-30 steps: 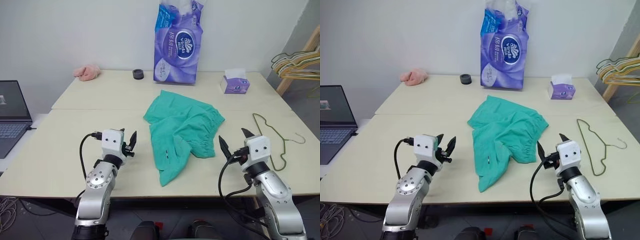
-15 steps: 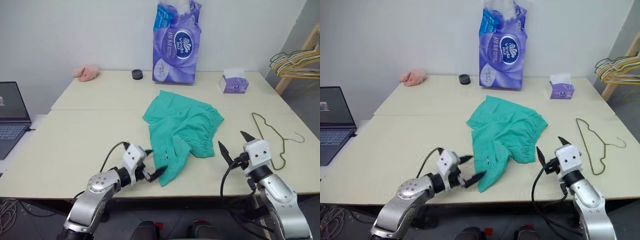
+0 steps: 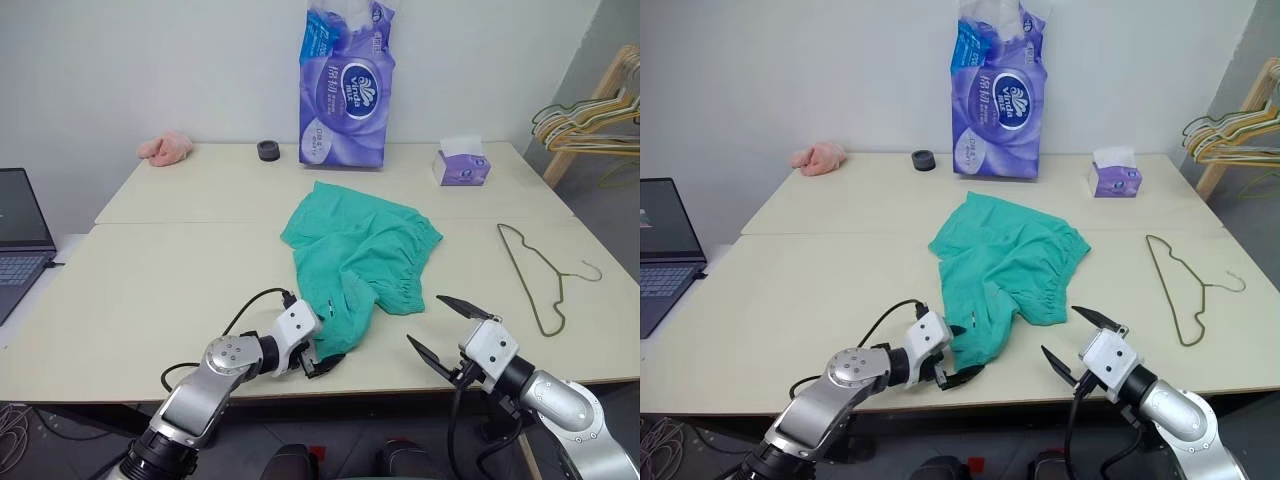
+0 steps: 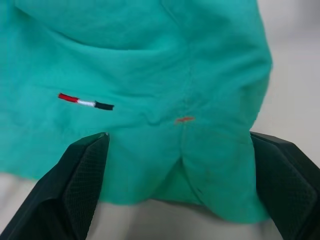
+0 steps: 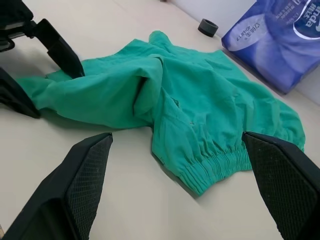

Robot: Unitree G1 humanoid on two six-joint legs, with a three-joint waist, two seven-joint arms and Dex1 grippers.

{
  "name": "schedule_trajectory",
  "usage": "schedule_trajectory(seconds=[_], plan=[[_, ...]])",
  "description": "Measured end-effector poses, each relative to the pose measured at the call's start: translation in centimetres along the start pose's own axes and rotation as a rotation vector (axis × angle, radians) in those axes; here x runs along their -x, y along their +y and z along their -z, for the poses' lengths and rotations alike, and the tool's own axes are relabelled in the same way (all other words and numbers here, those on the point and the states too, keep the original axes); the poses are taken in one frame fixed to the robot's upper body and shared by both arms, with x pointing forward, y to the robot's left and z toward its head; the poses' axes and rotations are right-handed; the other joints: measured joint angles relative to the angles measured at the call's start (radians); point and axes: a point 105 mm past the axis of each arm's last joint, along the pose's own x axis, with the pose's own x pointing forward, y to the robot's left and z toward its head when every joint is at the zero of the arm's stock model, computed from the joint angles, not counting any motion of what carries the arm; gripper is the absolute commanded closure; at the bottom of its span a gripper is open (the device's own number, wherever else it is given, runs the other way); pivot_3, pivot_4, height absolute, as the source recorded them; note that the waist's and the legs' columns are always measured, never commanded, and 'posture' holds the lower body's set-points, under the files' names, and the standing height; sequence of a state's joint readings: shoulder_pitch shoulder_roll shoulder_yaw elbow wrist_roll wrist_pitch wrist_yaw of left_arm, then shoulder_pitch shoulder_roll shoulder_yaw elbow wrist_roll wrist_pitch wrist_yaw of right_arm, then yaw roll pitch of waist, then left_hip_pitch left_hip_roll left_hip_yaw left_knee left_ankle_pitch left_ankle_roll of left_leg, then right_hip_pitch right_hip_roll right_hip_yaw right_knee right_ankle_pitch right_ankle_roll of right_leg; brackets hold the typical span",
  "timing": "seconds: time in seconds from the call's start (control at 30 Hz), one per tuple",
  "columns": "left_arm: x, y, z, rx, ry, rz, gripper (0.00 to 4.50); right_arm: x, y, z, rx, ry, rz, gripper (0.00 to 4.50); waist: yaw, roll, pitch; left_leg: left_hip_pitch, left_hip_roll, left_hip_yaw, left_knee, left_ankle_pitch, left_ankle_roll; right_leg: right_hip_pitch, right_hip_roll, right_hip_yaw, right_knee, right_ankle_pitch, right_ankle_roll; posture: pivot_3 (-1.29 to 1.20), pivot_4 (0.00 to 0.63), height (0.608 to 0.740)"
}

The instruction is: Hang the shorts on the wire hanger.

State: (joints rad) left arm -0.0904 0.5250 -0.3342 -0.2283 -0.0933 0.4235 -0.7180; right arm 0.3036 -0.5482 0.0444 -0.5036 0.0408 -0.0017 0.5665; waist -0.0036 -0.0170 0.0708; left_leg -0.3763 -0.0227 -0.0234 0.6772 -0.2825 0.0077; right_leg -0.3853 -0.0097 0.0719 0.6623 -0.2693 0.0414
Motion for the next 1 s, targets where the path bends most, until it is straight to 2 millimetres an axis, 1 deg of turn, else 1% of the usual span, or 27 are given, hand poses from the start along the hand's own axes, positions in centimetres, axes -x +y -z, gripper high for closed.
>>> schedule_trajectory(seconds=[0.07,0.13,0.27,0.4,0.5,0.53,0.57,0.67,0.73,0.8,0.87,1.0], plan=[[-0.1,0.0,0.0,-0.016,0.0,0.0,0.41,0.0,0.0,0.0,0.008,-0.003,0.0,0.05,0.0,0.001,0.0,0.001,0.0,0.0,0.0,0.0,0.0,0.001,0.0,0.0,0.0,0.0,0.0,-0.04,0.043,0.74],[-0.2,-0.3,0.1,-0.035,-0.002,0.014,0.88,0.0,0.0,0.0,0.016,-0.002,0.0,0.05,-0.002,0.001,0.0,0.004,0.0,0.0,0.0,0.0,0.0,0.001,0.0,0.0,0.0,-0.004,-0.006,-0.04,0.044,0.74],[-0.3,-0.3,0.4,-0.045,-0.002,0.021,2.1,0.0,0.0,0.7,0.018,0.021,-0.004,0.05,-0.005,0.0,0.0,0.013,0.0,0.0,-0.002,0.0,0.0,0.009,-0.001,0.0,-0.001,-0.006,-0.008,-0.04,0.044,0.74],[-0.2,0.2,0.6,-0.045,0.002,0.009,3.22,-0.2,-0.2,1.5,0.031,0.052,-0.024,0.05,-0.006,0.0,0.0,0.013,0.001,-0.001,-0.002,0.0,0.0,0.009,-0.001,0.0,-0.001,-0.006,-0.008,-0.04,0.041,0.74],[-0.1,0.8,0.7,-0.042,0.008,-0.006,4.09,-0.8,-0.1,2.0,0.042,0.074,-0.049,0.05,-0.008,0.0,0.0,0.013,0.001,-0.001,-0.002,0.0,0.0,0.009,-0.001,-0.001,-0.001,-0.006,-0.008,-0.04,0.039,0.74],[0.0,1.1,0.8,-0.038,0.01,-0.019,4.38,-1.3,-0.1,2.2,0.039,0.082,-0.058,0.05,-0.01,0.0,0.0,0.013,0.001,-0.001,-0.002,0.0,0.0,0.012,-0.001,-0.001,-0.001,-0.006,-0.008,-0.04,0.039,0.74],[0.1,1.4,0.8,-0.035,0.011,-0.028,4.46,-1.7,-0.2,2.3,0.039,0.088,-0.061,0.05,-0.013,0.0,0.0,0.013,0.001,-0.001,-0.002,0.0,0.0,0.012,-0.001,-0.001,0.0,-0.006,-0.008,-0.04,0.039,0.74],[0.5,2.5,1.0,-0.018,0.015,-0.07,4.46,-3.5,-0.8,2.7,0.041,0.112,-0.064,0.05,-0.023,0.0,0.0,0.013,0.001,-0.001,-0.003,0.0,0.0,0.012,-0.001,-0.001,0.0,-0.006,-0.008,-0.04,0.035,0.74],[0.9,3.8,1.2,-0.001,0.021,-0.117,4.46,-4.4,-1.2,3.2,0.052,0.14,-0.075,0.05,-0.025,0.0,0.001,0.013,0.0,-0.001,-0.004,0.0,0.0,0.012,-0.001,-0.001,0.0,-0.004,-0.003,-0.03,0.033,0.74],[1.4,5.1,1.2,0.015,0.019,-0.159,4.46,-5.3,-1.4,3.8,0.071,0.167,-0.097,0.05,-0.025,-0.001,0.001,0.012,0.0,-0.001,-0.005,0.0,0.0,0.011,-0.001,-0.002,0.0,-0.003,-0.003,-0.02,0.032,0.74],[2.1,6.9,0.5,0.018,-0.003,-0.211,4.46,-6.1,-1.4,4.2,0.088,0.188,-0.129,0.05,-0.025,-0.002,0.002,0.012,0.0,-0.002,-0.006,0.0,0.0,0.01,-0.001,-0.002,0.0,-0.003,-0.003,-0.02,0.03,0.74],[3.2,9.0,-1.5,0.003,-0.064,-0.275,4.46,-7.6,-1.3,4.4,0.136,0.216,-0.193,0.05,-0.025,-0.002,0.001,0.012,-0.001,-0.001,-0.009,0.0,0.0,0.01,-0.001,-0.001,-0.002,-0.003,-0.003,-0.01,0.029,0.74]])
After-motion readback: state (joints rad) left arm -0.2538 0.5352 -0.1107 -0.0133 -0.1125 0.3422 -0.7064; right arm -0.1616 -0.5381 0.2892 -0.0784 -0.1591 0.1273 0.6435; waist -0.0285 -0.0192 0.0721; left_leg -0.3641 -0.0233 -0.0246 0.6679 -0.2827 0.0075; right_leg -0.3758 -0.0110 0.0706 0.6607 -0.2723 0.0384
